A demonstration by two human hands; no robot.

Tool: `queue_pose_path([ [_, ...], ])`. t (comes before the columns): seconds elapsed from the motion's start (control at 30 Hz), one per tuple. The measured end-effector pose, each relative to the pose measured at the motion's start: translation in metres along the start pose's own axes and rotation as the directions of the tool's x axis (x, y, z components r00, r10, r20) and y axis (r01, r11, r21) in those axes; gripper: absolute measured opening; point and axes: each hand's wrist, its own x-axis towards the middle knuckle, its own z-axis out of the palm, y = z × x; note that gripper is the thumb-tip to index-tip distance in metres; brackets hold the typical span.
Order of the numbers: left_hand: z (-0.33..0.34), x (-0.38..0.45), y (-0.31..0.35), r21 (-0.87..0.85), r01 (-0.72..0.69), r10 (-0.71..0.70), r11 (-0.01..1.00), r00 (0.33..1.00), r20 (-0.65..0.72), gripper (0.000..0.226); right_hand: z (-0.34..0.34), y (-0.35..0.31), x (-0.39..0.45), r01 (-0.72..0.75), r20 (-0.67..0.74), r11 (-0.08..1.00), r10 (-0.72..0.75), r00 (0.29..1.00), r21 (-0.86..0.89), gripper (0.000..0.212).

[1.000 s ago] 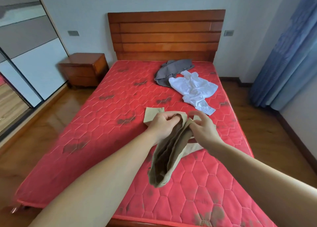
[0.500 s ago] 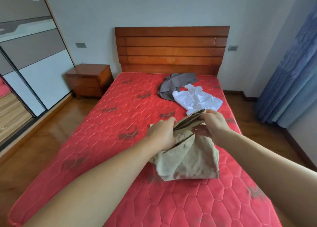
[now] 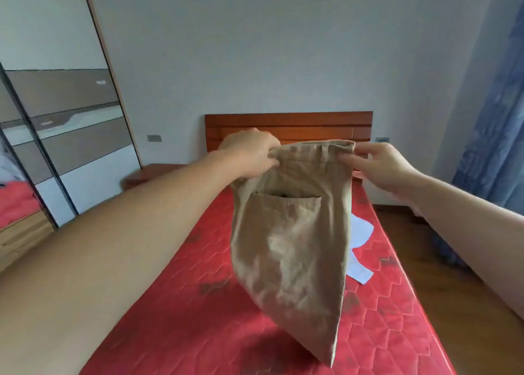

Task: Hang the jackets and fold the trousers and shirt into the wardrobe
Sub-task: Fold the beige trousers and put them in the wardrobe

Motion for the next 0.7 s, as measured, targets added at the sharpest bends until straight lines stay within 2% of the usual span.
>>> queue_pose_path([
  [0.07, -0.031, 0.006, -0.012, -0.023, 0.044, -0.048, 0.999, 0.982, -0.182, 0.025, -0.013, -0.027, 0.015, 0.046, -0.054, 0.991, -0.039, 0.998, 0.129, 0.019],
  [0.1, -0.043, 0.008, -0.018, -0.128, 0.064, -0.098, 0.99, 0.953, -0.287, 0.029, -0.018, -0.038, 0.022, 0.065, -0.094, 0.985, -0.05, 0.994, 0.163, 0.023],
  [0.13, -0.049, 0.007, -0.021, -0.283, 0.064, -0.178, 0.957, 0.899, -0.399, 0.031, -0.023, -0.047, 0.027, 0.083, -0.132, 0.979, -0.059, 0.99, 0.188, 0.026],
  [0.17, -0.048, 0.005, -0.022, -0.466, 0.03, -0.29, 0.884, 0.817, -0.499, 0.033, -0.026, -0.051, 0.031, 0.088, -0.153, 0.971, -0.054, 0.987, 0.22, 0.028],
  [0.2, -0.043, 0.003, -0.021, -0.653, -0.031, -0.426, 0.757, 0.734, -0.529, 0.036, -0.03, -0.053, 0.033, 0.078, -0.155, 0.962, -0.038, 0.987, 0.263, 0.028],
  [0.23, -0.033, 0.0, -0.019, -0.83, -0.093, -0.536, 0.55, 0.723, -0.436, 0.041, -0.033, -0.052, 0.035, 0.06, -0.147, 0.951, -0.016, 0.989, 0.303, 0.029],
  [0.27, -0.018, -0.002, -0.014, -0.947, -0.109, -0.539, 0.301, 0.8, -0.264, 0.048, -0.035, -0.047, 0.037, 0.045, -0.135, 0.944, 0.0, 0.991, 0.328, 0.028],
  [0.3, 0.004, -0.002, -0.01, -0.993, -0.046, -0.437, 0.109, 0.895, -0.089, 0.055, -0.037, -0.041, 0.037, 0.033, -0.127, 0.941, 0.011, 0.992, 0.337, 0.027],
  [0.33, 0.025, -0.004, -0.004, -0.998, 0.058, -0.321, 0.021, 0.946, 0.048, 0.057, -0.038, -0.032, 0.036, 0.025, -0.12, 0.942, 0.016, 0.993, 0.336, 0.026],
  [0.4, 0.057, -0.007, 0.008, -0.983, 0.183, -0.222, 0.005, 0.959, 0.177, 0.042, -0.04, -0.011, 0.03, 0.008, -0.103, 0.95, 0.026, 0.994, 0.314, 0.025],
  [0.5, 0.064, 0.003, 0.019, -0.982, 0.171, -0.193, 0.076, 0.969, 0.153, 0.014, -0.053, 0.007, 0.027, 0.005, -0.101, 0.958, 0.025, 0.995, 0.286, 0.027],
  [0.57, 0.043, 0.018, 0.025, -0.993, 0.092, -0.139, 0.074, 0.987, 0.081, 0.015, -0.074, 0.002, 0.037, 0.023, -0.14, 0.91, 0.039, 0.989, 0.415, 0.026],
  [0.6, 0.03, 0.027, 0.027, -0.998, 0.046, -0.123, 0.048, 0.992, 0.04, 0.021, -0.087, -0.001, 0.044, 0.026, -0.104, 0.855, 0.033, 0.994, 0.519, 0.028],
  [0.67, 0.009, 0.041, 0.034, -1.0, 0.011, -0.111, 0.013, 0.994, 0.009, 0.034, -0.103, -0.001, 0.047, -0.034, 0.085, 0.781, -0.025, 0.996, 0.624, 0.046],
  [0.7, 0.003, 0.045, 0.037, -0.999, 0.029, -0.124, 0.042, 0.992, 0.023, 0.038, -0.105, 0.004, 0.042, -0.09, 0.183, 0.8, -0.024, 0.983, 0.593, 0.048],
])
